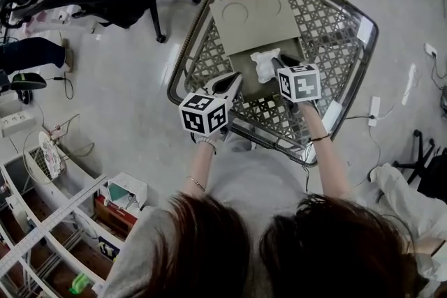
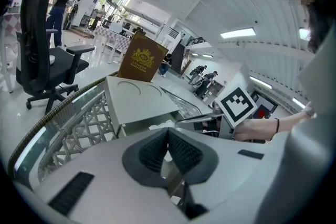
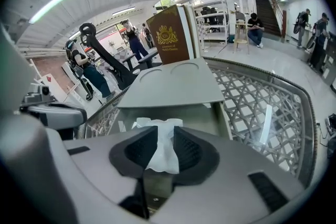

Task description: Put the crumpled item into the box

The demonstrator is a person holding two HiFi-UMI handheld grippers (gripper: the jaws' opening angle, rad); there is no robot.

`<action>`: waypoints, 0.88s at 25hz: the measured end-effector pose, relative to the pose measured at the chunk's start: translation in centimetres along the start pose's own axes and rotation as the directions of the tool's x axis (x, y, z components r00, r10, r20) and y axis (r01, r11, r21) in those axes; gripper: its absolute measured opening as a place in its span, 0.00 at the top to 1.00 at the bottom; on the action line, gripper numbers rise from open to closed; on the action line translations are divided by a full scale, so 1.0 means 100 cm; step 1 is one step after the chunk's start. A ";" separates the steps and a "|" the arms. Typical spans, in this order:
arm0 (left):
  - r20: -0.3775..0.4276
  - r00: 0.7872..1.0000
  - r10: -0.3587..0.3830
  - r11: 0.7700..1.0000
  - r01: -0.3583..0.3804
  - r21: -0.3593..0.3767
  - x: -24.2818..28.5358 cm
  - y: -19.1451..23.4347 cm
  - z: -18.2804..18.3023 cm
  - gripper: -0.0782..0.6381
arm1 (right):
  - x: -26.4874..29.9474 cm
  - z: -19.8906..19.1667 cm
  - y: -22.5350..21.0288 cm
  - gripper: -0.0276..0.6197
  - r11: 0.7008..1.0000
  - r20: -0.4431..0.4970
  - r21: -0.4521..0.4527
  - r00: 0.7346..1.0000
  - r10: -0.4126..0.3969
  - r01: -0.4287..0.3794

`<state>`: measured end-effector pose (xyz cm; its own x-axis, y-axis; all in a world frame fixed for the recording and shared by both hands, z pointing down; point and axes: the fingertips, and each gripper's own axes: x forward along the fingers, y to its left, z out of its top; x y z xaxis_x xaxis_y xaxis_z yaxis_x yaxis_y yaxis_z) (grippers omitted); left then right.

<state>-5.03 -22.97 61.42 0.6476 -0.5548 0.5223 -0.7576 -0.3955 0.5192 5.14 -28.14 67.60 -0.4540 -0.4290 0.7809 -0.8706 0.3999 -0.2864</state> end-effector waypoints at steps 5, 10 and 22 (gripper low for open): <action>0.019 1.000 -0.006 1.000 0.006 0.012 -0.004 -0.005 0.007 0.87 | -0.011 0.007 0.005 0.86 1.000 0.030 -0.013 1.000 -0.001 0.001; 0.040 0.999 -0.017 0.999 0.016 0.035 -0.011 -0.011 0.015 0.87 | -0.025 0.011 0.015 0.90 1.000 0.063 -0.024 0.998 0.010 -0.009; 0.108 0.994 -0.027 0.994 0.016 0.104 -0.036 -0.025 0.043 0.87 | -0.069 0.034 0.032 0.92 0.997 0.202 -0.072 0.978 0.053 -0.039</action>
<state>-5.80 -23.13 55.39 0.6553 -0.6199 0.4317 -0.7516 -0.4781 0.4543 4.88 -26.63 59.43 -0.5286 -0.5620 0.6362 -0.8362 0.4739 -0.2762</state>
